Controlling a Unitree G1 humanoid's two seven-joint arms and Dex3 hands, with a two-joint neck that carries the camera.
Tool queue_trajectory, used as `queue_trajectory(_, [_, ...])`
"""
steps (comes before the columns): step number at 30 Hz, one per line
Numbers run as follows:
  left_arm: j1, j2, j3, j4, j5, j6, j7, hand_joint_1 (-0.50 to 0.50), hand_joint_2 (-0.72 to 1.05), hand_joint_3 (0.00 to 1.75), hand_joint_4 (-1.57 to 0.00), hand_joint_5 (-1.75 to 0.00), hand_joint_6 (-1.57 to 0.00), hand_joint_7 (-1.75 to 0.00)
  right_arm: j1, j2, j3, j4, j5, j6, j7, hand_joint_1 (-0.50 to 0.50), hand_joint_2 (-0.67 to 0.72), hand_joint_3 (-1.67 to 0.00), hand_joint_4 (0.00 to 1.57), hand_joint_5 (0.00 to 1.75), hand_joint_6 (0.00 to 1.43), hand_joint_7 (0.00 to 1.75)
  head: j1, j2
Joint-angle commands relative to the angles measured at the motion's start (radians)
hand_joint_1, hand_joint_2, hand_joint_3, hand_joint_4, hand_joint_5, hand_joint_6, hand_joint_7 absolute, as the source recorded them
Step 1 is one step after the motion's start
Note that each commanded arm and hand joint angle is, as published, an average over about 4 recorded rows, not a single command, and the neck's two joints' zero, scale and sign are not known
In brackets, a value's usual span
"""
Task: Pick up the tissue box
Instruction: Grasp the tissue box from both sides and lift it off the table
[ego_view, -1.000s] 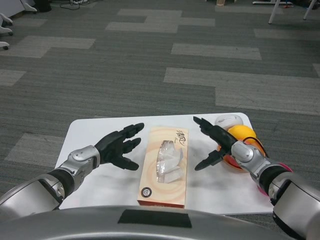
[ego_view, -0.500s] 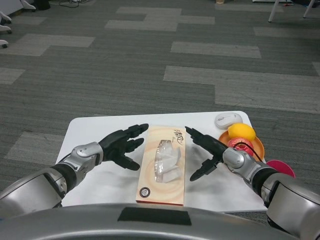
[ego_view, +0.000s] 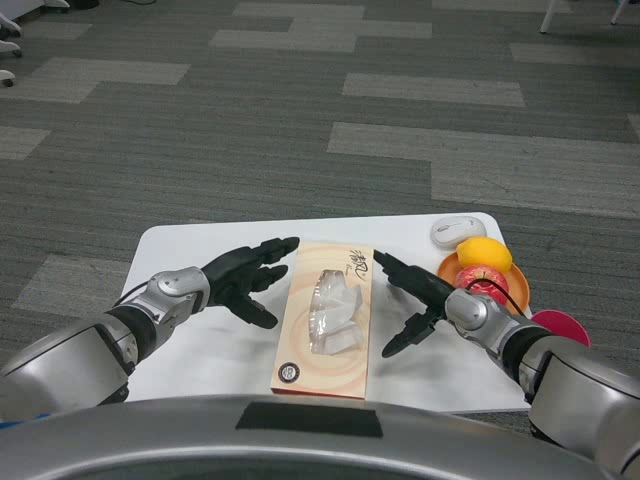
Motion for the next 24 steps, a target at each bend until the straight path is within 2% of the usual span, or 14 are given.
queue_trajectory(1, [-0.016,-0.008,-0.021,0.010,0.018,0.009,-0.006,0.50,1.05,0.17,0.00,0.00,0.00,0.00,-0.005,0.015,0.016,-0.005,-0.009,0.010,0.015,-0.40,-0.43,-0.16,0.00,0.19,0.00,0.00,-0.001,-0.004])
queue_trajectory(6, [-0.019,-0.013,-0.025,0.009,0.017,0.009,-0.006,0.50,1.05,0.17,0.00,0.00,0.00,0.00,-0.006,0.016,0.021,-0.010,-0.009,0.009,0.013,-0.39,-0.41,-0.16,0.00,0.19,0.00,0.00,0.000,-0.003])
queue_trajectory(10, [-0.020,-0.019,-0.025,0.009,0.015,0.009,-0.006,0.50,1.05,0.17,0.00,0.00,0.00,0.00,-0.006,0.016,0.023,-0.014,-0.009,0.008,0.009,-0.42,-0.41,-0.16,0.00,0.19,0.00,0.00,0.000,-0.004])
queue_trajectory(14, [-0.023,-0.024,-0.026,0.010,0.013,0.009,-0.005,0.50,1.05,0.17,0.00,0.00,0.00,0.00,-0.010,0.017,0.026,-0.018,-0.009,0.009,0.004,-0.42,-0.46,-0.16,0.00,0.19,0.00,0.00,-0.001,-0.007])
queue_trajectory(17, [-0.024,-0.028,-0.026,0.009,0.005,0.009,-0.004,0.50,1.05,0.17,0.00,0.00,0.00,0.00,-0.015,0.019,0.029,-0.022,-0.009,0.009,0.000,-0.42,-0.41,-0.16,0.00,0.19,0.00,0.00,-0.001,-0.007])
queue_trajectory(24, [-0.024,-0.035,-0.026,0.008,-0.042,0.004,0.007,0.50,1.05,0.17,-0.01,0.00,0.00,0.00,-0.024,0.021,0.029,-0.026,-0.009,0.008,-0.029,-0.42,-0.41,-0.16,0.00,0.19,0.00,0.00,0.001,-0.009])
